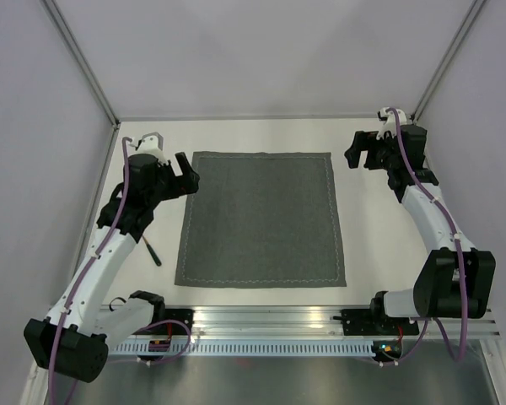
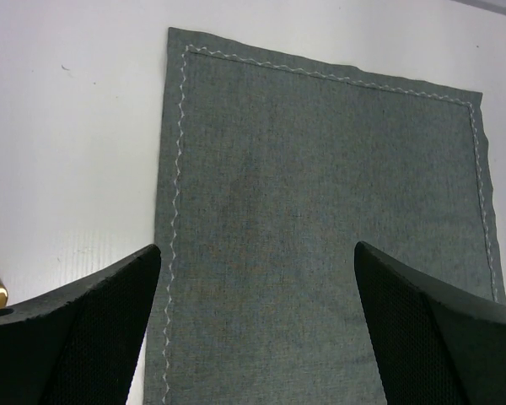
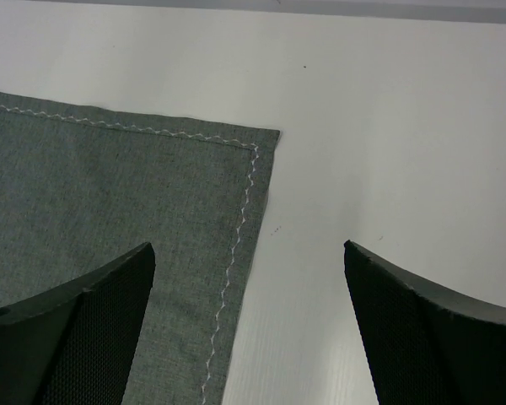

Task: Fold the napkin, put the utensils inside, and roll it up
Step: Fold the napkin

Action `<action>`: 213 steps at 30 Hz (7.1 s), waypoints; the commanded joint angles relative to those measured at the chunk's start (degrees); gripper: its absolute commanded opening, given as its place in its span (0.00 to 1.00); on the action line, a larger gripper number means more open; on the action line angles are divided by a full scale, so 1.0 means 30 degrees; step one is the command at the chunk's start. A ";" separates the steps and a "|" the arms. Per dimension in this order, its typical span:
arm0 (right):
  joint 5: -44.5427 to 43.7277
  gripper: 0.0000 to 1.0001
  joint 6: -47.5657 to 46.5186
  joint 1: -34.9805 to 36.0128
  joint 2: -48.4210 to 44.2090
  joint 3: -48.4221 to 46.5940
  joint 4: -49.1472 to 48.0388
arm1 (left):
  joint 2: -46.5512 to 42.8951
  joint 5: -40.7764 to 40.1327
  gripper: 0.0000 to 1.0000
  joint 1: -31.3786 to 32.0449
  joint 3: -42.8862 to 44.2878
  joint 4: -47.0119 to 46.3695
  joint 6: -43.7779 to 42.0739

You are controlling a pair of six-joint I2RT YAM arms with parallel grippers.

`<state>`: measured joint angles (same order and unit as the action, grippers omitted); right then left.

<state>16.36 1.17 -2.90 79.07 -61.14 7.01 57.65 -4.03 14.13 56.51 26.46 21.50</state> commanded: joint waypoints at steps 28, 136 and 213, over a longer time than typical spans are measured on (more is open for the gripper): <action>0.0553 0.98 -0.0712 -0.0499 0.1652 -0.3085 0.2821 | 1.1417 -0.4812 0.86 1.7810 0.2927 -0.6880 -0.2097; 0.2779 0.92 -0.0624 -0.0705 0.1271 -0.4228 0.4198 | 1.2366 0.1167 0.02 0.6250 0.5127 -0.6446 0.0393; 0.3277 0.91 -0.0829 -0.0705 0.1974 -0.4257 0.4462 | 1.7112 0.6413 0.02 -0.0667 0.9756 -0.6212 0.0891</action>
<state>25.71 -1.30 -4.75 84.71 -71.46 20.45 108.42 13.69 12.49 83.00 7.68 22.22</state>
